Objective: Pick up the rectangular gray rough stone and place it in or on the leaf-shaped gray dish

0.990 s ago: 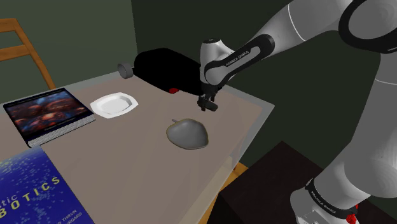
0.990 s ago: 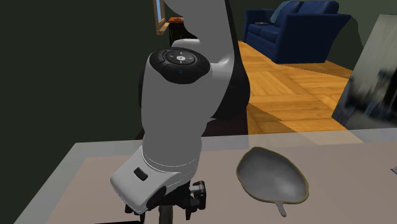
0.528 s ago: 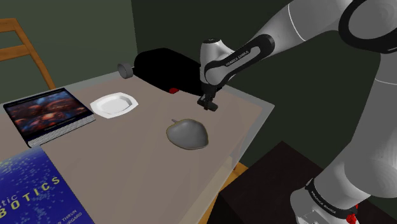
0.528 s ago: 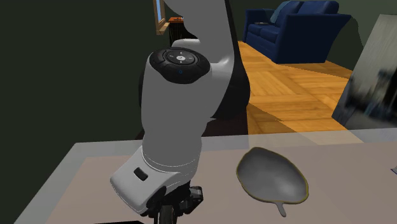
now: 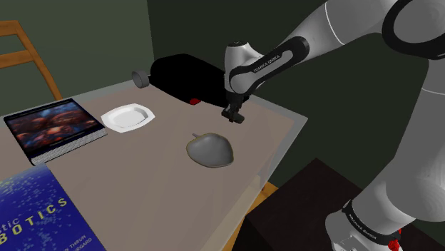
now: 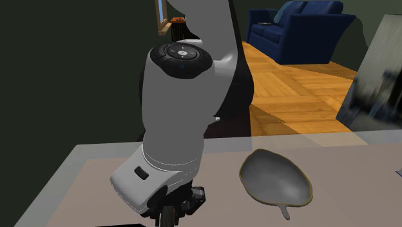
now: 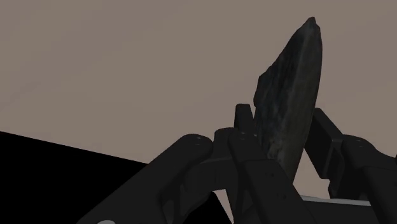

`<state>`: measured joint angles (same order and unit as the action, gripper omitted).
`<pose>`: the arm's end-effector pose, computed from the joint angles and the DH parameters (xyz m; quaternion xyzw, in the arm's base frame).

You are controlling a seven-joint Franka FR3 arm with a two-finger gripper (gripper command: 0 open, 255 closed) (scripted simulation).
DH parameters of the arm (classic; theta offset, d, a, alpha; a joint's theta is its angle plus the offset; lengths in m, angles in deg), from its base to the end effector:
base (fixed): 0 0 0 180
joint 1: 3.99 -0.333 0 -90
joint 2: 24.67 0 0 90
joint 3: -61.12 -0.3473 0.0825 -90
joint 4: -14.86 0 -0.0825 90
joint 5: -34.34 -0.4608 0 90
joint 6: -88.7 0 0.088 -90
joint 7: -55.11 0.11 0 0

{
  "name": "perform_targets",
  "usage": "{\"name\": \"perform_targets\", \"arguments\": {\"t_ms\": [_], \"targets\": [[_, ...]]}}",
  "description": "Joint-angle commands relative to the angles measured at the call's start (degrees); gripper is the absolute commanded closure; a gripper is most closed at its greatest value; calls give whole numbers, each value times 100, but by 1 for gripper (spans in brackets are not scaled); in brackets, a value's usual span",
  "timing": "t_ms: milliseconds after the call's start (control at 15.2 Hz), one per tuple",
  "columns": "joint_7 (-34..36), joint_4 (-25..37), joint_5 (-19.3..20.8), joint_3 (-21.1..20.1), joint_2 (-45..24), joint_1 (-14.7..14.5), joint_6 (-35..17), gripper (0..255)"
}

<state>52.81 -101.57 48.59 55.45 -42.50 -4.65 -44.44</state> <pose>0.6555 0.0667 0.2654 0.9846 0.1579 -0.0052 0.0749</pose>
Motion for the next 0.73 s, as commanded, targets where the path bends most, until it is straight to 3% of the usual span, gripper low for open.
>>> {"name": "perform_targets", "arguments": {"t_ms": [0,660], "targets": [[-30,31,-31,-13,83,3,112,255],[-209,262,-194,-64,516,24,760,255]]}}
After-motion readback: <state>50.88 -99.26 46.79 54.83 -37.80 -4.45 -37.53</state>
